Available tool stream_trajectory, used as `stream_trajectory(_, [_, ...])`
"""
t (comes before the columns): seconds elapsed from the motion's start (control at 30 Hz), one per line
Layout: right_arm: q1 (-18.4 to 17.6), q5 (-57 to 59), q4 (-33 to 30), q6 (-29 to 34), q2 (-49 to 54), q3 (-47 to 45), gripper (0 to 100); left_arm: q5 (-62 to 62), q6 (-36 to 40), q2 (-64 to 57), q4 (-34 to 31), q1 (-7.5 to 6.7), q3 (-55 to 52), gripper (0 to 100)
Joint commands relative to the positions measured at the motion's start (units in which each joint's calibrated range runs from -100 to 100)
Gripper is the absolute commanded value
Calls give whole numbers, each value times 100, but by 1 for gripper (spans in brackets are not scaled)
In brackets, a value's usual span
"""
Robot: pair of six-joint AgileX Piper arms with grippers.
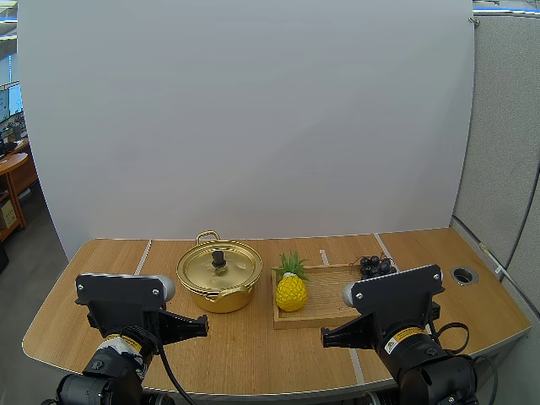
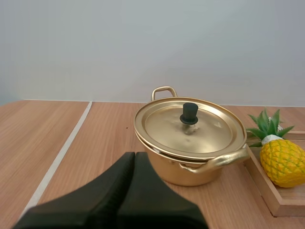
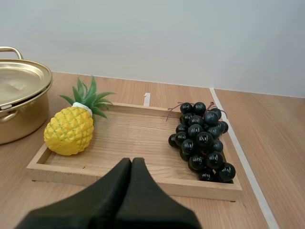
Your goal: Open the pot, put the pineapple inside, and close it
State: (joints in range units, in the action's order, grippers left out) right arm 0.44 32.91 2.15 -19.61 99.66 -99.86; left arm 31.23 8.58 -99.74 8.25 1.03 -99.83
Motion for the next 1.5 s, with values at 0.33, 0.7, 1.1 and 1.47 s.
stream_trajectory(0.33, [19,470,-61,-10,34,487,0,514,-52,-26,-78,18,578,0])
stream_trajectory(0.7, [19,1898,-40,-10,34,2359,0,1502,-495,-26,-88,18,2284,0])
stream_trajectory(1.1, [19,4532,-40,-10,34,3717,0,4425,-872,-26,-88,18,3847,0])
stream_trajectory(1.47, [19,6318,-17,-10,-107,4099,0,5025,-872,93,149,18,4120,0])
